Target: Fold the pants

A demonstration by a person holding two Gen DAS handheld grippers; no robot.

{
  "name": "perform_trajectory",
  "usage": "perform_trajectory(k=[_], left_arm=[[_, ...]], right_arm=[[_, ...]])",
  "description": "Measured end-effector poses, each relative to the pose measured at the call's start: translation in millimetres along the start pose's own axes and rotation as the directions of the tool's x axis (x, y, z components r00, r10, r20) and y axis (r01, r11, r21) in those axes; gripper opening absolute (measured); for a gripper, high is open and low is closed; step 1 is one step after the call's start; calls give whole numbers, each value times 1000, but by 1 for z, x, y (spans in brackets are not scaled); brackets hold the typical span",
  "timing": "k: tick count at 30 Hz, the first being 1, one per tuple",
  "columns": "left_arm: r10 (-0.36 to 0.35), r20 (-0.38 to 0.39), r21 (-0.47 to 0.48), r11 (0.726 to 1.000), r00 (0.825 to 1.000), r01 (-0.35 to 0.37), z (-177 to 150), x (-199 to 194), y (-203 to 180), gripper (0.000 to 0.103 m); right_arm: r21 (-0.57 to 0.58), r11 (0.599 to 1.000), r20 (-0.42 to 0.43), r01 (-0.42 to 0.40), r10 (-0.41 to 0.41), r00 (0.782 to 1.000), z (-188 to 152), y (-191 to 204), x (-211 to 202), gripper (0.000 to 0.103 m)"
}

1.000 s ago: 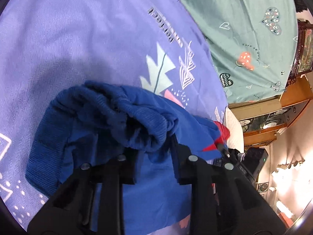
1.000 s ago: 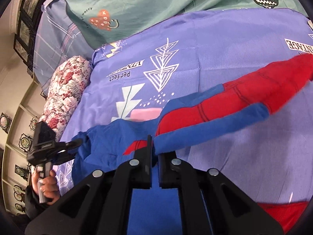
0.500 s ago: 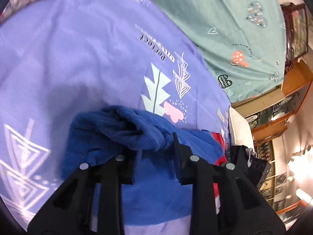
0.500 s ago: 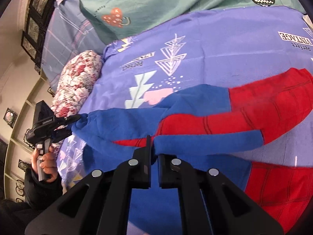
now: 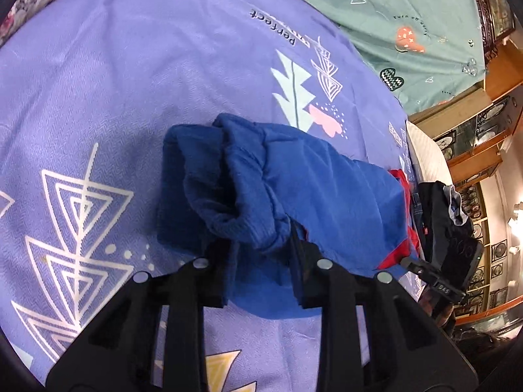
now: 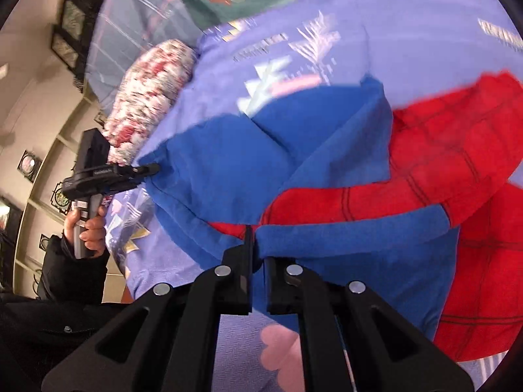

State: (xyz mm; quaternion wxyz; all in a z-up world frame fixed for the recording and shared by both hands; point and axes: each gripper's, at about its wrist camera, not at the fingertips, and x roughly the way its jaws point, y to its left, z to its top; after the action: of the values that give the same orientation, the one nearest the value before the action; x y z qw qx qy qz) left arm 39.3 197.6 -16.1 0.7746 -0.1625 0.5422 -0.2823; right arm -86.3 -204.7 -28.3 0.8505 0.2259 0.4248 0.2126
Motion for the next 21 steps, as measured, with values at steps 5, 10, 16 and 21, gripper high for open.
perform_trajectory(k=[5,10,16,21], left_arm=[[6,30,-5,1000,1000,-5,-7,-15,3,28],[56,-6,-10,998,998,-56,-14,0,11,27],[86,-6,11,996,996,-86,-24,-2,11,27],[148,-30,10,989,989,-148,-32,-5,8,53]], right_arm=[[-87,994,5,-71,71,997,-5,14,-14,5],[-66,997,-116,45,-53,992,-19,-1,24,5],[-68,997,-163,48,-58,985,-35,-5,32,9],[-38,998,-135,57,-61,989,-34,-9,21,41]])
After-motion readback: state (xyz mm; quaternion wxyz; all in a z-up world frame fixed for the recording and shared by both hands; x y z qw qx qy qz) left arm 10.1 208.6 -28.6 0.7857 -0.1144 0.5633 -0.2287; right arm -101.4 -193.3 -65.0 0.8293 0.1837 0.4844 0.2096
